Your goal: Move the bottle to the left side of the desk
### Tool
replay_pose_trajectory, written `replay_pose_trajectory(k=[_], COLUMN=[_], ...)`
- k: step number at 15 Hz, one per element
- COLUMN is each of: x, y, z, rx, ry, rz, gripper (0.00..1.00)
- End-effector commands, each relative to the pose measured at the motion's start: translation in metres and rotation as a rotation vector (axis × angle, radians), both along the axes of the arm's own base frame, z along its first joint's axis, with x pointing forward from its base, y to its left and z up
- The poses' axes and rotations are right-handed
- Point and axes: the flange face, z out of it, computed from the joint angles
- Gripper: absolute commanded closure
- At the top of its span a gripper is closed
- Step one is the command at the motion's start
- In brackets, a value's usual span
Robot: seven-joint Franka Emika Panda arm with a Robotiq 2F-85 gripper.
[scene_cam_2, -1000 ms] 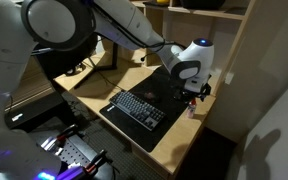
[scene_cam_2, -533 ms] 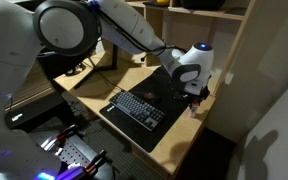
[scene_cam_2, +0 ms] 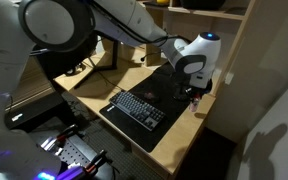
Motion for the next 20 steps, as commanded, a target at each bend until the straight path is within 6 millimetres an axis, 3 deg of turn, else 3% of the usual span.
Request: replay_pose_trajectory(k=[1,3,4,5,7,8,9,10,15,18,20], x=[-0.027,-0.042,-0.047,-0.026,-0.038,-0.041,-0.042,-0.04,-0.047,-0.062,-0.069], y=[0.011,0.024,0.027,0.013,0.022,0.024,0.025,0.037,0.136,0.198,0.206], z=[0.087,0.123,0.132,0.119,0.14,0.141,0.139,0.132,0.164,0.177,0.186], rx=[0.051,0.064,0.093,0.039,0.062,0.065,0.069,0.109,0.14,0.164,0.192], ry=[-0.053,-0.06,-0.07,-0.047,-0.06,-0.06,-0.057,-0.053,-0.123,-0.138,-0.165], rz=[0.19,0.297,0.339,0.256,0.308,0.314,0.318,0.382,0.673,0.837,0.943], gripper=[0.8,0.8,0.8,0.55,0.55,0.55,0.8,0.8,0.8,0.8,0.8])
